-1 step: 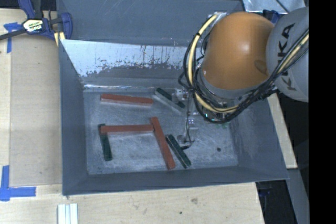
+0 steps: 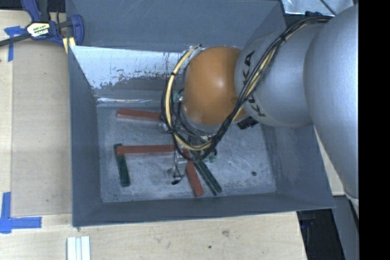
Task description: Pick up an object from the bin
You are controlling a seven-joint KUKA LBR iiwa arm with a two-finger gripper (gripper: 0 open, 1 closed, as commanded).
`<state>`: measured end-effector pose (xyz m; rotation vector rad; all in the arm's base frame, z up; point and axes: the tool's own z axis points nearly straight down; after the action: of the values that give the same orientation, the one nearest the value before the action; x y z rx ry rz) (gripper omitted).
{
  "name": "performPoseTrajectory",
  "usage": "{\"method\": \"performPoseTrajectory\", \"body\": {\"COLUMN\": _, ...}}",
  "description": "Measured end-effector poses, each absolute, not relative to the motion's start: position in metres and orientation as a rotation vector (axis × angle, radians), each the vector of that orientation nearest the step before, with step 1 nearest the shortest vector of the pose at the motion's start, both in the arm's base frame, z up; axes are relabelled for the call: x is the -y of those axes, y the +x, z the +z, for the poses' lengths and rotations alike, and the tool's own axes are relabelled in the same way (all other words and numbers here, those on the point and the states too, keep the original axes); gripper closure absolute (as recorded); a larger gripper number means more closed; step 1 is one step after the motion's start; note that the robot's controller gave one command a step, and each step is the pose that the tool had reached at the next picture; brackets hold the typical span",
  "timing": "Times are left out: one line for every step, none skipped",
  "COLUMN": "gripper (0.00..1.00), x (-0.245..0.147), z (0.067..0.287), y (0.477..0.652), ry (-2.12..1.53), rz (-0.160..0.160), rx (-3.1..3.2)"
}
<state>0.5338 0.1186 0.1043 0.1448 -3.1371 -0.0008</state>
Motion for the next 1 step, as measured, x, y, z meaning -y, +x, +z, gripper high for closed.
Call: {"method": "performPoseTrajectory", "body": {"gripper": 0.00, "x": -0.1171, "z": 0.0691, "y": 0.5877, "ry": 0.170, "rz": 0.000, "rx": 3.144}}
